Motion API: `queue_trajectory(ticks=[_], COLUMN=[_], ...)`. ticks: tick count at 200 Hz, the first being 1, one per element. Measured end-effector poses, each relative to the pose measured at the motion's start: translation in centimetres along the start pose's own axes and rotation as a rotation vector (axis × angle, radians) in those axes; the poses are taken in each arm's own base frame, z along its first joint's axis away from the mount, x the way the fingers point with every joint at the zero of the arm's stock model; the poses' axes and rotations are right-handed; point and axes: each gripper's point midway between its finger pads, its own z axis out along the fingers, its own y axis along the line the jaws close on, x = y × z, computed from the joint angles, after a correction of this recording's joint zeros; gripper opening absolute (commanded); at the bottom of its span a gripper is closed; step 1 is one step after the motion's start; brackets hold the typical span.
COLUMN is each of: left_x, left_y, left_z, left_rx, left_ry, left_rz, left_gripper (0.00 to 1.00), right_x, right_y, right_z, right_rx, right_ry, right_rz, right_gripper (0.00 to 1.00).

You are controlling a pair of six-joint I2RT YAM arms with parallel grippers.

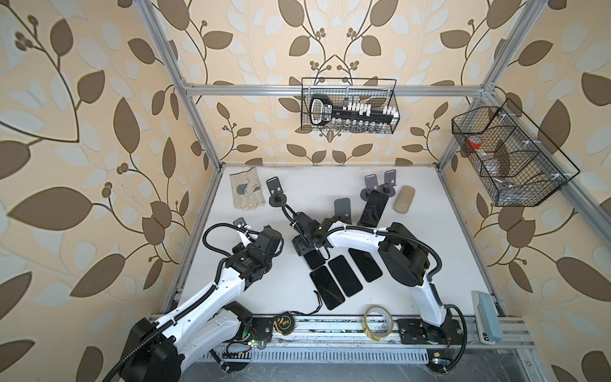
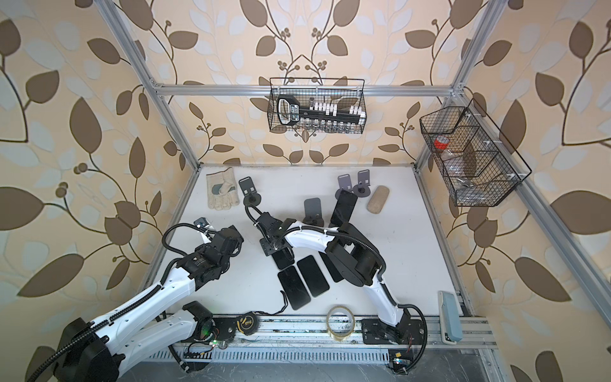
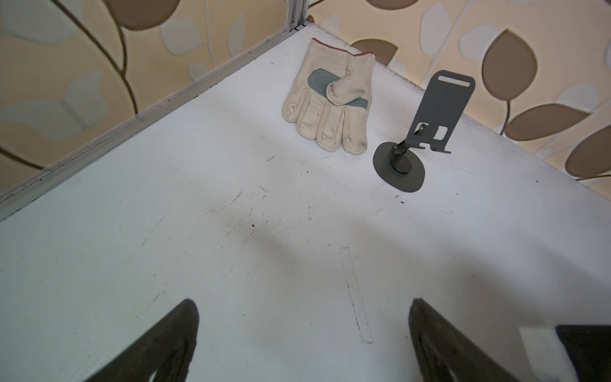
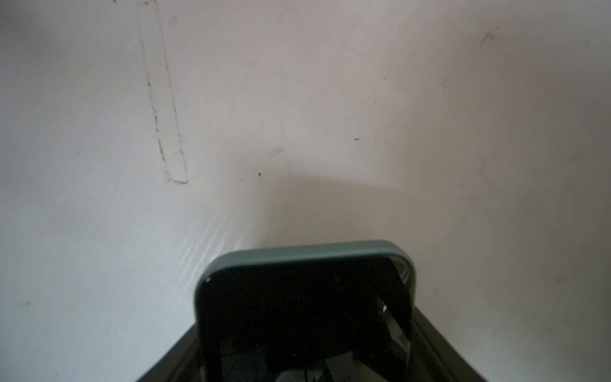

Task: Remove the phone from the phone stand
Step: Place the phone at the center of the table.

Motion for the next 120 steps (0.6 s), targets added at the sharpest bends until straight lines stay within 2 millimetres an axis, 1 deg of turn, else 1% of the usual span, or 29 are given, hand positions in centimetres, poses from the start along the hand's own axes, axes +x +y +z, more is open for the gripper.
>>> queue_trajectory(ticks=[70,98,120], left_x=[-0.04,-0.05,-0.06], left_y=[-0.03,-0.03,-0.06], left_z=[-0.01,-0.01,-0.01], left_rx=[0.002,0.002,0.002], left_ry=[-0.001,-0.002,-0.002], left_rz=[-0.002,-0.002,-0.003], left_gripper=[0.99,0.99,0.99], right_x=[-0.51,-0.68,-0.70], right_y=[0.15,0.20,0.20], right_z=[0.44,0.53,0.52], right_rx=[0.005,0.006,0.006], right_ry=[-0.010,-0.013,-0.014], right_rz=[0.000,0.001,0.002], right_gripper=[0.65,0.72,0.72])
